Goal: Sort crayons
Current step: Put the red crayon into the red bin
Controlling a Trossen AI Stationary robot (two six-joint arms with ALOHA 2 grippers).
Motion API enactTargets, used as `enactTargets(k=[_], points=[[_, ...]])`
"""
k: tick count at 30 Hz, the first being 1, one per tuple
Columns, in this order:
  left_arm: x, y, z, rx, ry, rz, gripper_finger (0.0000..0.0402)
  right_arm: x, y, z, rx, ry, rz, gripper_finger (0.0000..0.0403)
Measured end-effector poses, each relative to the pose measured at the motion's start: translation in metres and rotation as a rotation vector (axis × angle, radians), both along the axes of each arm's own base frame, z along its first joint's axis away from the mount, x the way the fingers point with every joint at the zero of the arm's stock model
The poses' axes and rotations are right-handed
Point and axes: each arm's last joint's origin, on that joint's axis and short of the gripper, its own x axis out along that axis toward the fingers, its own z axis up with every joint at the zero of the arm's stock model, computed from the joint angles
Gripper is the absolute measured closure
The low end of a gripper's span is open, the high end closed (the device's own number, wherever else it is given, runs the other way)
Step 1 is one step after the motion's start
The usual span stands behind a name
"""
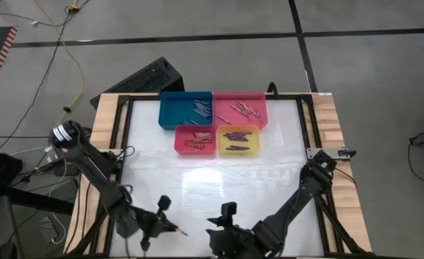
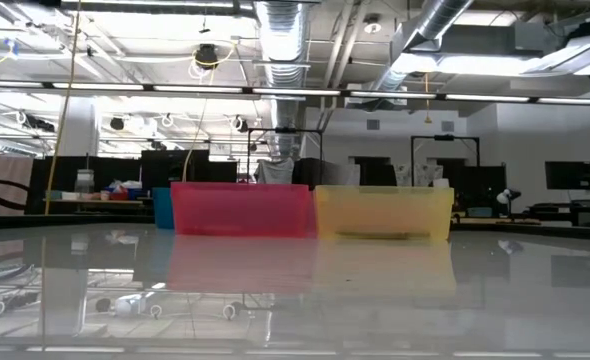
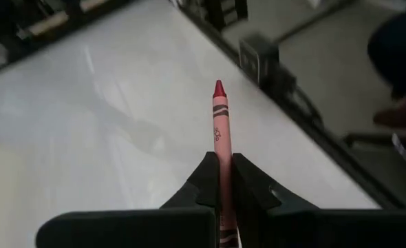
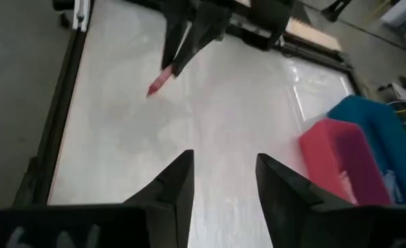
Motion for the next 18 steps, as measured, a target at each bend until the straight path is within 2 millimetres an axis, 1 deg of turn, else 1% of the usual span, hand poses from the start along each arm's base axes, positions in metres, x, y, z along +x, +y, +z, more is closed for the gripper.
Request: enactTargets(k=[3, 5, 7, 10, 12, 15, 18], points=[[-0.012, 0.016, 0.016, -0.081, -0.086, 0.002, 0.0396, -0.006, 0.0, 0.005, -0.028, -0.023, -0.014, 0.0253], [-0.02, 0.025, 0.026, -0.147, -0.173, -0.007, 0.0392, -0.005, -0.002, 0.006, -0.046, -0.028, -0.028, 0.0257], [-0.028, 0.035, 0.033, -0.195, -0.263, -0.018, 0.0391, -0.005, -0.006, 0.003, -0.087, -0.024, -0.057, 0.0261], [-0.038, 0.049, 0.039, -0.245, -0.377, -0.027, 0.039, 0.0, -0.016, -0.005, -0.164, -0.028, -0.116, 0.0266], [-0.044, 0.056, 0.043, -0.277, -0.435, -0.028, 0.039, 0.006, -0.023, -0.008, -0.183, -0.035, -0.145, 0.0268], [-0.05, 0.064, 0.044, -0.275, -0.466, -0.029, 0.0389, 0.017, -0.036, -0.011, -0.193, -0.026, -0.179, 0.0268], [-0.054, 0.069, 0.049, -0.278, -0.504, -0.015, 0.0389, 0.033, -0.055, -0.011, -0.183, -0.01, -0.197, 0.0268]])
